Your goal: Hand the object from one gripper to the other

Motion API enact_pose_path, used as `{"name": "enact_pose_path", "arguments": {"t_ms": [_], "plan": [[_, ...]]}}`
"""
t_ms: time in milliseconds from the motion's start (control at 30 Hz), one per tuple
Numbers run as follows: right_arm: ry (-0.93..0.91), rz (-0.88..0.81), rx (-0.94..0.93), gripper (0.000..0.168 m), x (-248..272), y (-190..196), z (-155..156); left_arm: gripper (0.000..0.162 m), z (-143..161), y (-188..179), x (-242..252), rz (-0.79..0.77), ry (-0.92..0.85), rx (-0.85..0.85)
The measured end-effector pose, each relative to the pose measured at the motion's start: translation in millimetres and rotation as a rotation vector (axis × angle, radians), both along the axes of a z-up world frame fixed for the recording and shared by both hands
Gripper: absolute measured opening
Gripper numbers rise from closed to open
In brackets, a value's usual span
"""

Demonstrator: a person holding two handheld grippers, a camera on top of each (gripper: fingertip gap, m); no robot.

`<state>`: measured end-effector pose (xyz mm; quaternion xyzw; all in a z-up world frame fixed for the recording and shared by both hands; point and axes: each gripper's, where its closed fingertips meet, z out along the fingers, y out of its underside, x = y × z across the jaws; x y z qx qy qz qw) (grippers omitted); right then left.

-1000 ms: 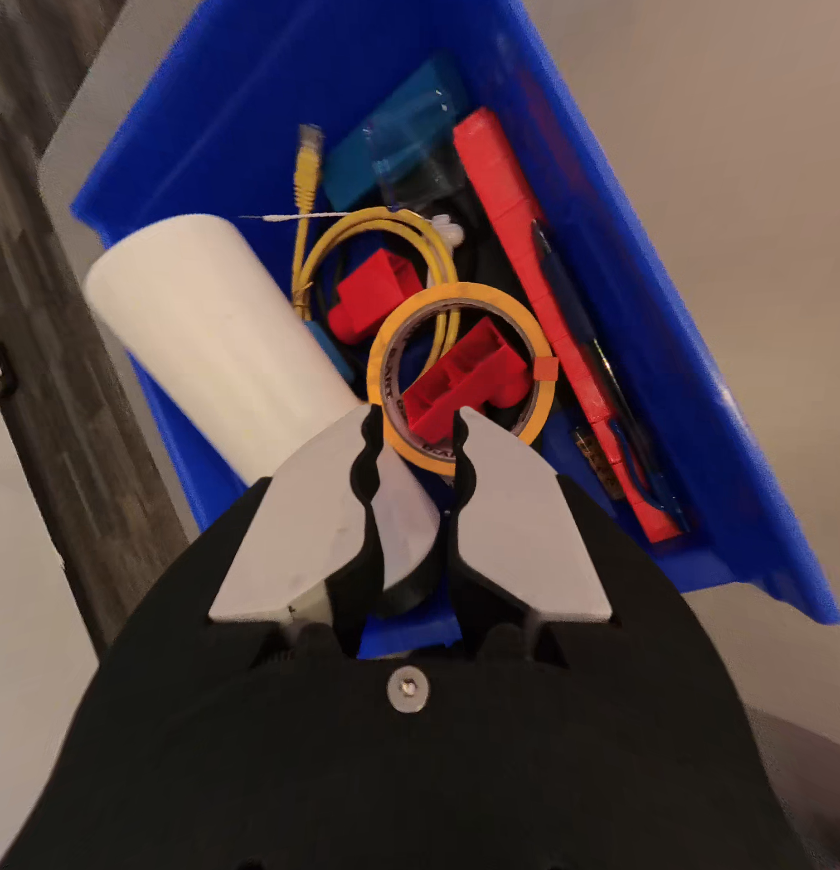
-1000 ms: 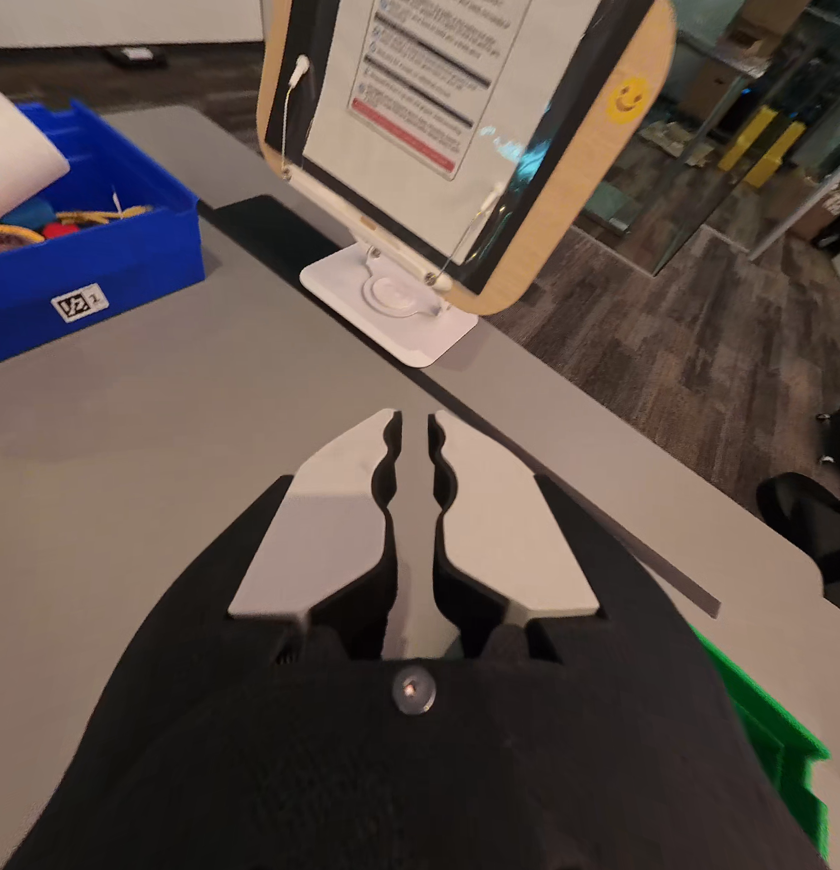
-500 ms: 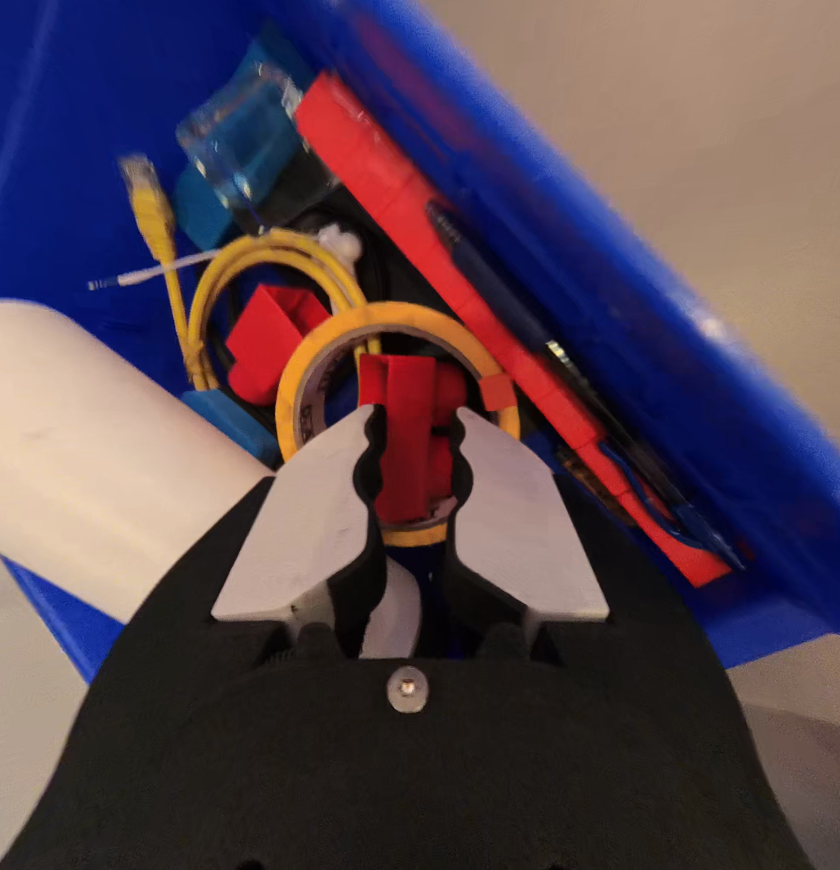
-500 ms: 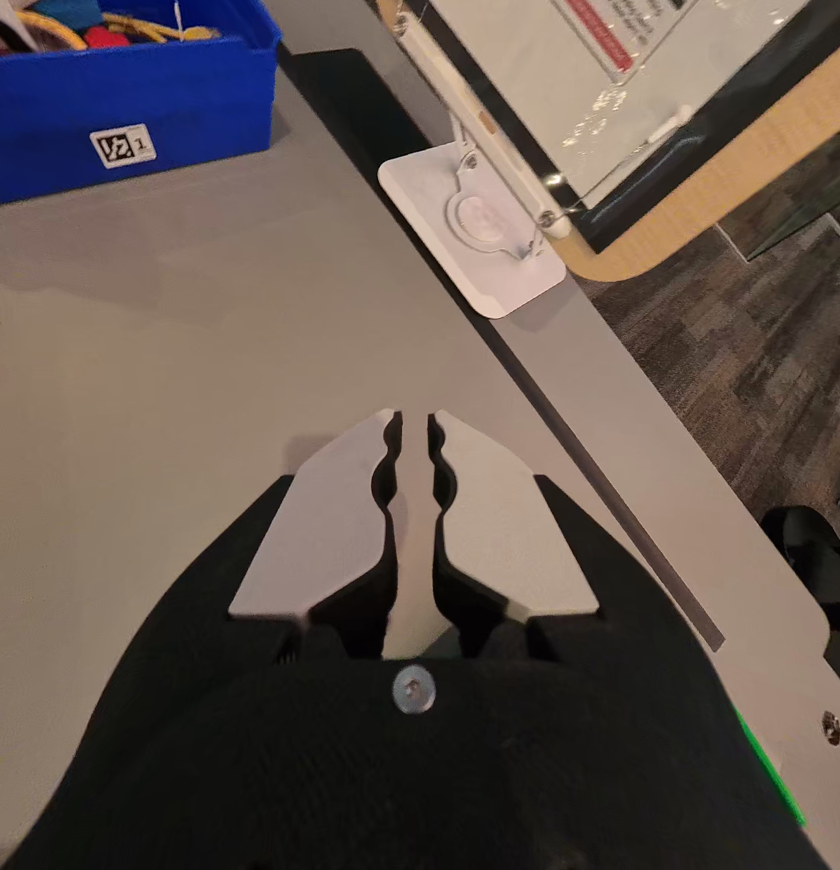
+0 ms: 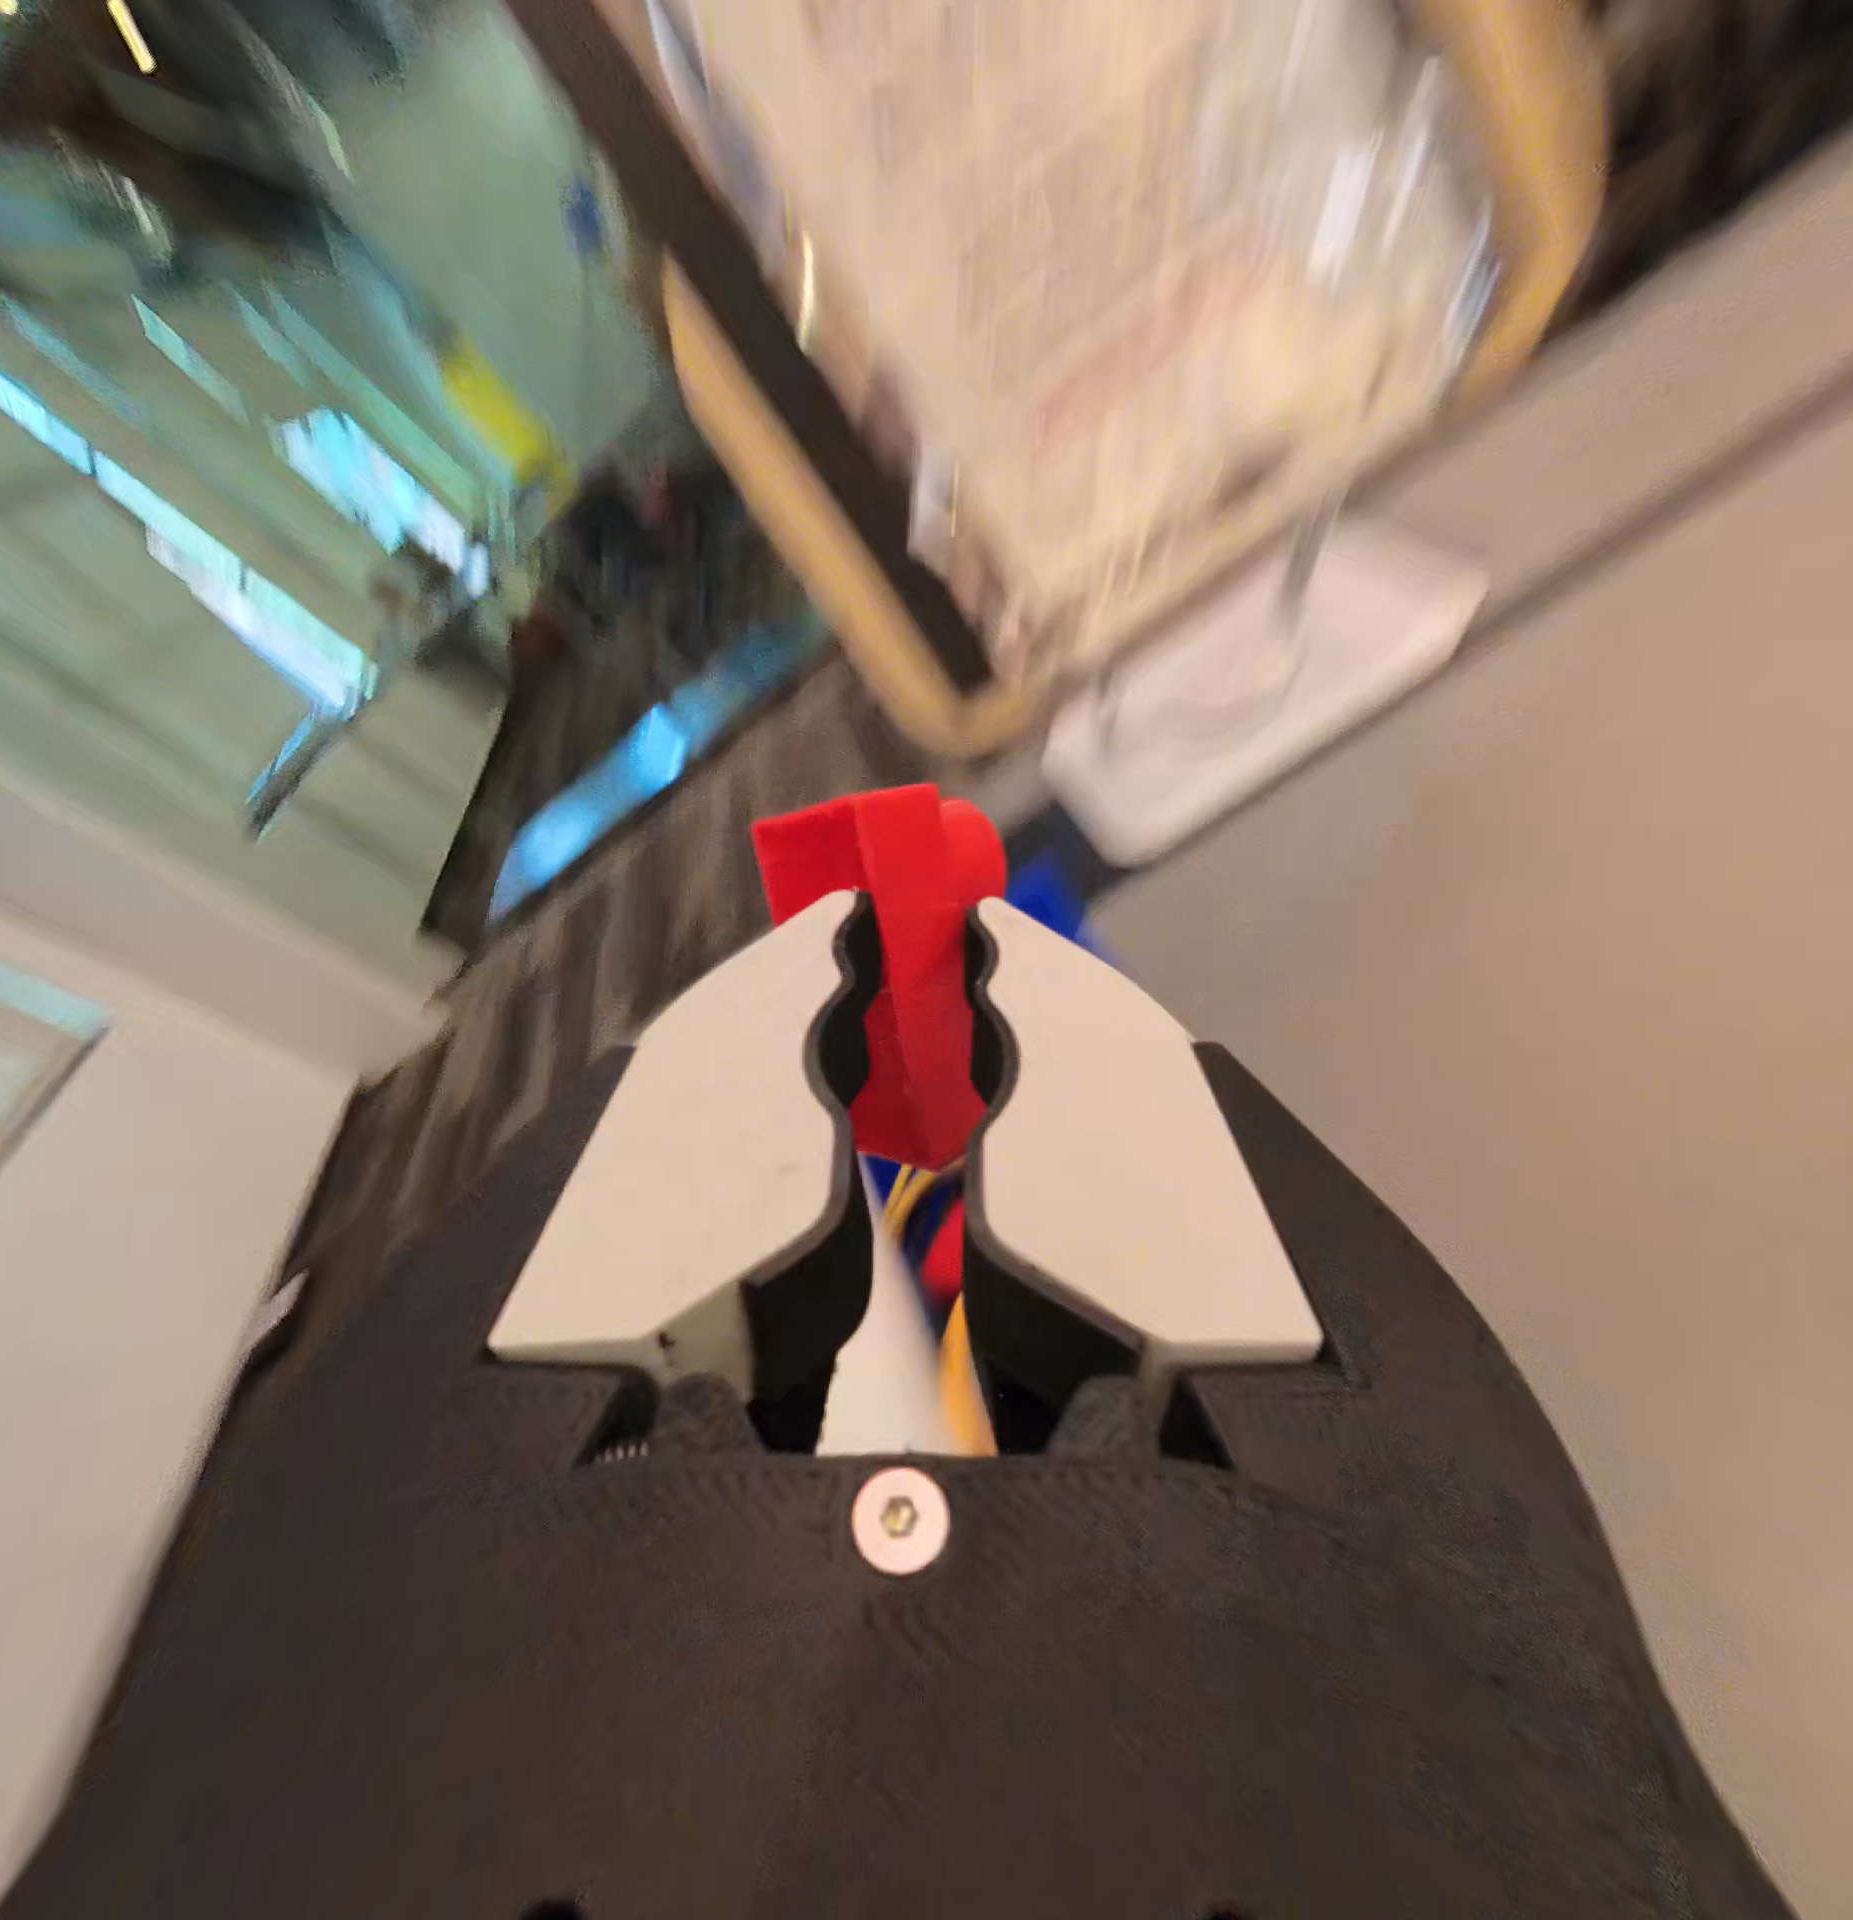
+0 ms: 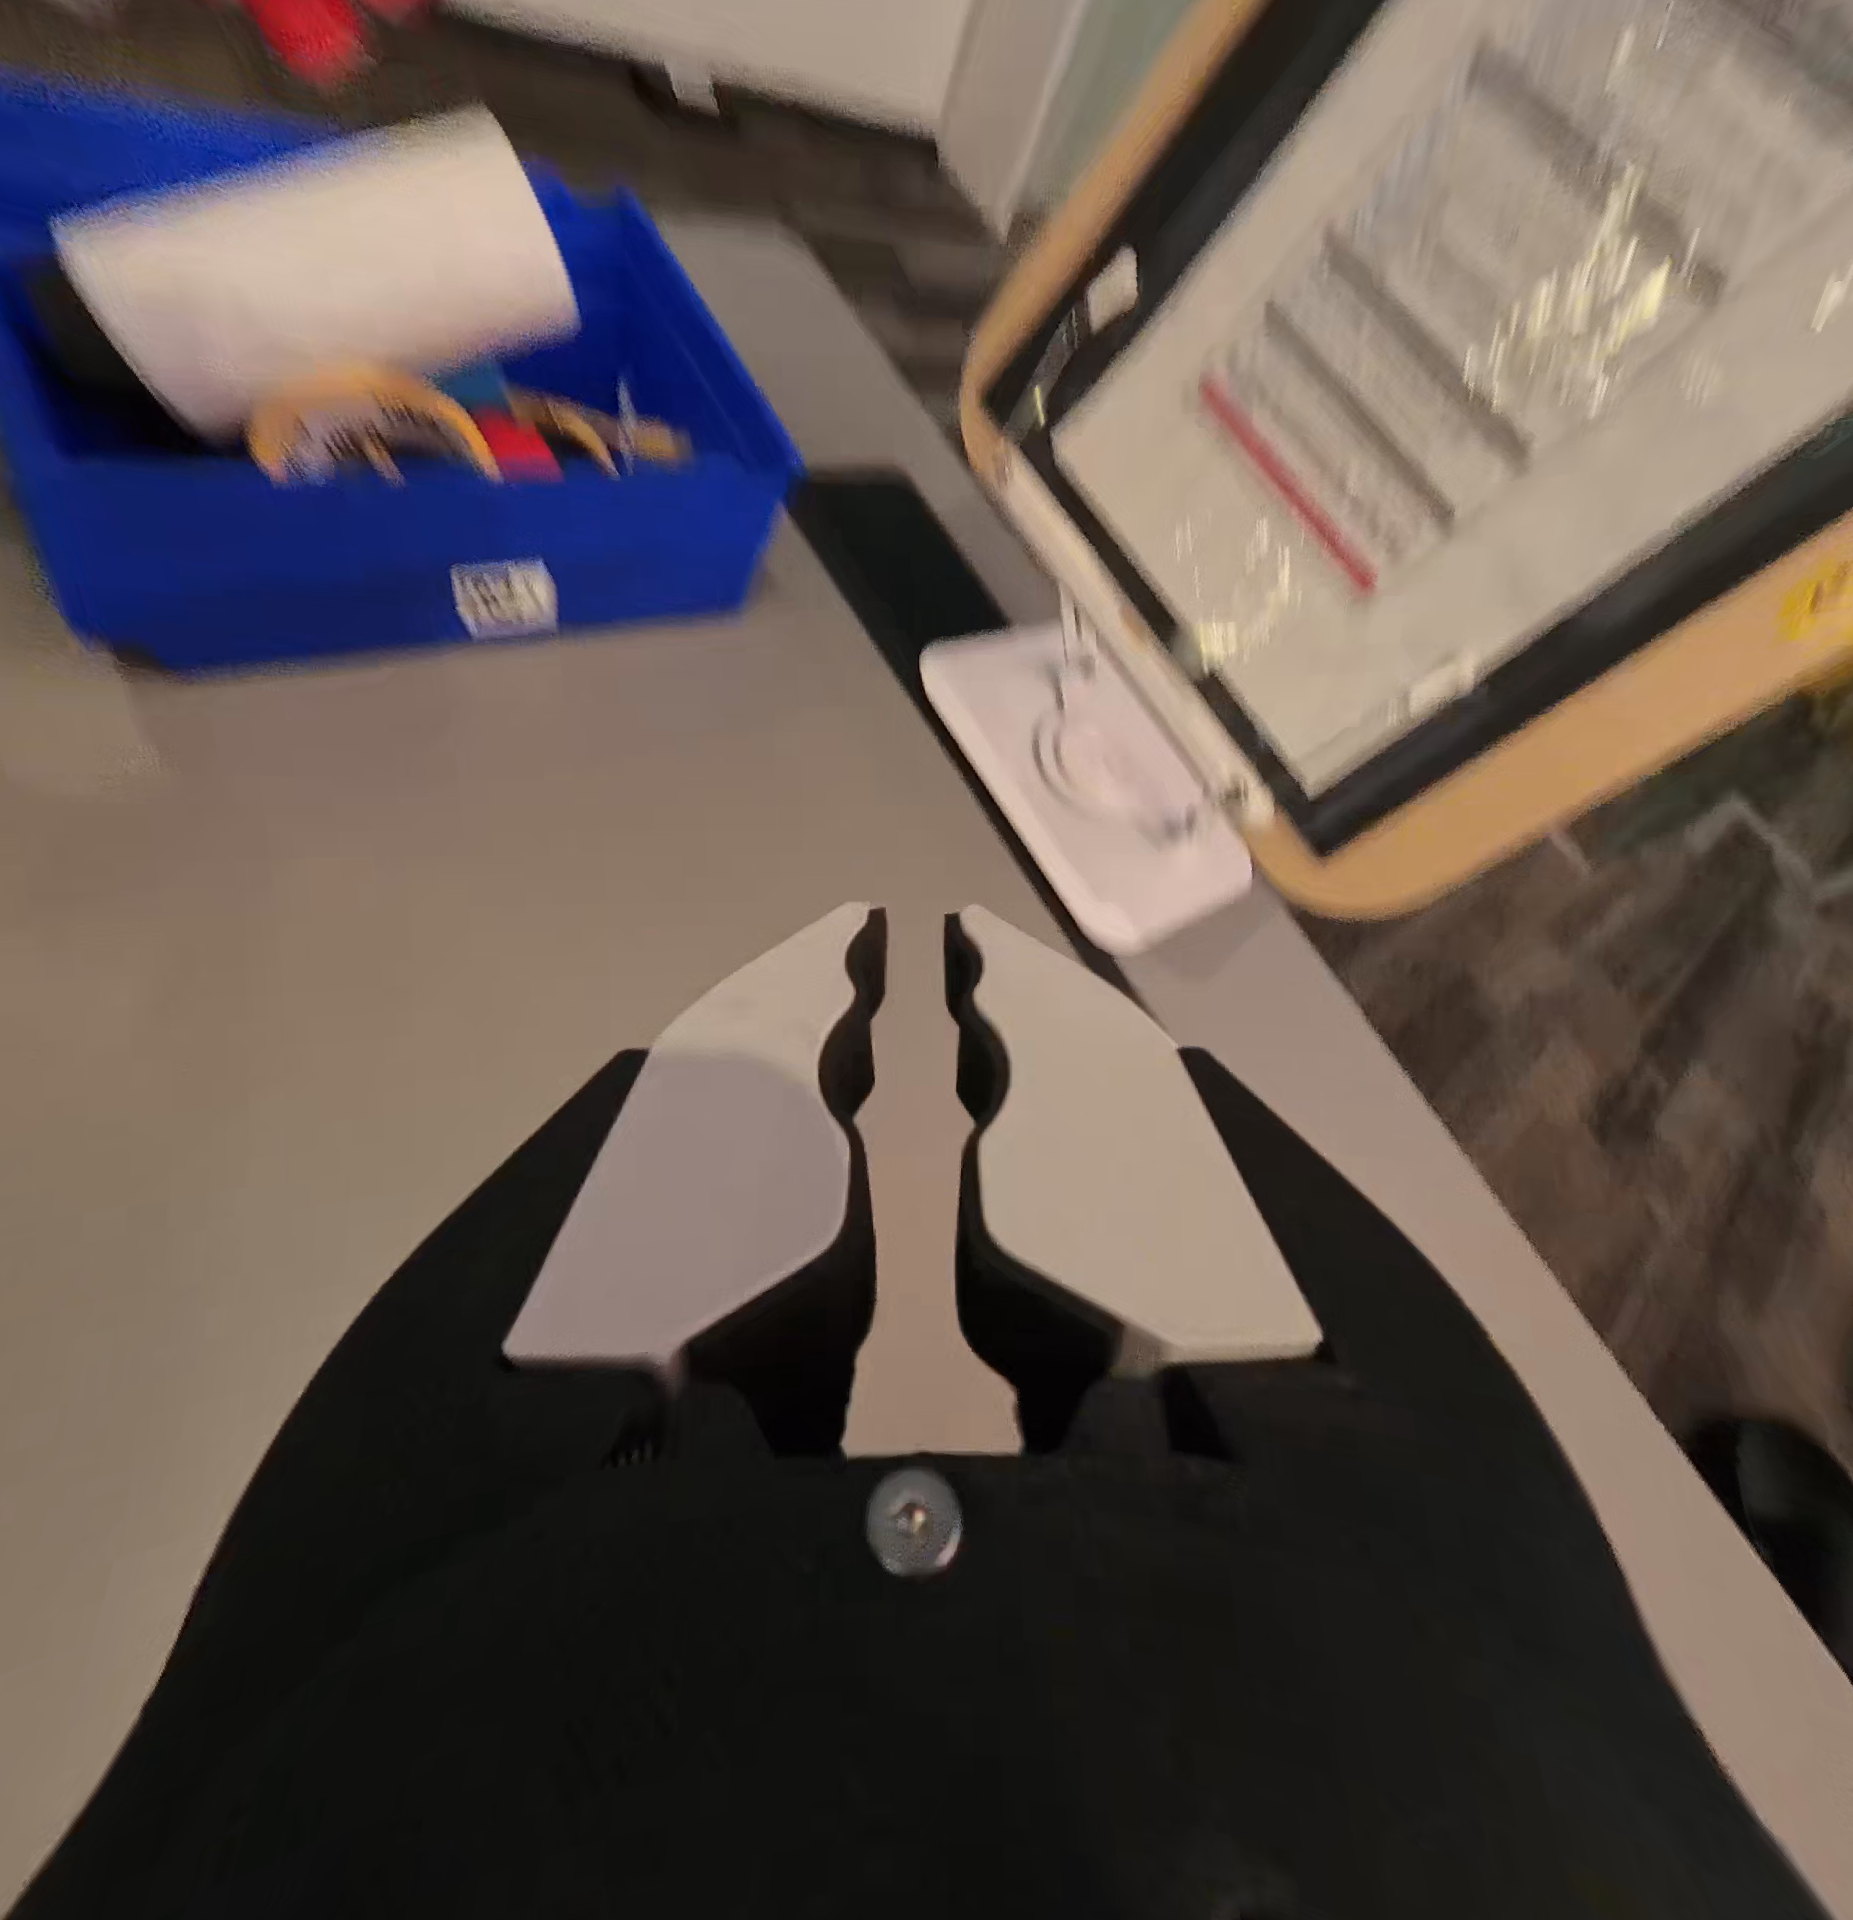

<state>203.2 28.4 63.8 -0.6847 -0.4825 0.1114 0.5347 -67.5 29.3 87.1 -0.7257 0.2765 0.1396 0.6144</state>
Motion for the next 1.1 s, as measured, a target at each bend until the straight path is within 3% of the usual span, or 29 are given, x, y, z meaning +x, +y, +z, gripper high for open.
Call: {"name": "enact_pose_path", "arguments": {"t_ms": [100,167,233,333,433,533,567,633,733,833,900,967,1100], "plan": [[0.314,0.251,0.083,0.028,-48.9,-39.3,47.1,0.005,78.8,-44.4,79.3,-0.38,-0.445,0.224],[0.544,0.416,0.094,0.042,-70.5,-68.6,74.8,0.004,106.4,-81.7,124.8,-0.673,-0.683,0.25],[0.701,0.539,0.08,0.052,-80.5,-89.0,89.0,0.004,116.1,-101.4,154.2,-0.821,-0.833,0.22],[0.863,0.636,0.032,0.059,-80.7,-96.2,96.6,0.004,103.1,-109.1,190.1,-0.911,-0.84,0.115],[0.961,0.775,-0.167,0.061,-76.5,-100.6,96.9,0.005,94.4,-112.4,209.5,-0.992,-0.86,0.042],[0.889,0.912,-0.376,0.053,-81.7,-109.6,83.1,0.005,88.2,-109.3,219.6,-1.059,-0.913,-0.003],[0.862,0.909,-0.378,0.036,-83.3,-106.5,78.7,0.005,84.0,-110.1,223.8,-1.088,-0.922,-0.051],[0.839,0.885,-0.368,0.035,-84.1,-98.9,74.3,0.008,81.1,-104.4,216.8,-1.061,-0.925,-0.098],[0.697,0.841,-0.601,0.036,-79.8,-92.5,55.7,0.05,83.5,-92.7,183.8,-0.883,-0.752,-0.01],[0.424,0.819,-0.799,0.036,-58.9,-102.0,20.4,0.06,66.1,-87.9,155.8,-0.724,-0.504,-0.003],[0.244,0.781,-0.708,0.036,-45.0,-103.4,-3.5,0.073,40.7,-97.9,164.8,-0.791,-0.464,-0.186],[0.075,0.75,-0.615,0.036,-33.4,-108.2,-24.6,0.074,13.5,-109.7,182.9,-0.906,-0.445,-0.383],[-0.015,0.715,-0.561,0.036,-29.2,-115.3,-31.1,0.071,-24.8,-100.8,217.3,-0.944,-0.388,-0.564]]}}
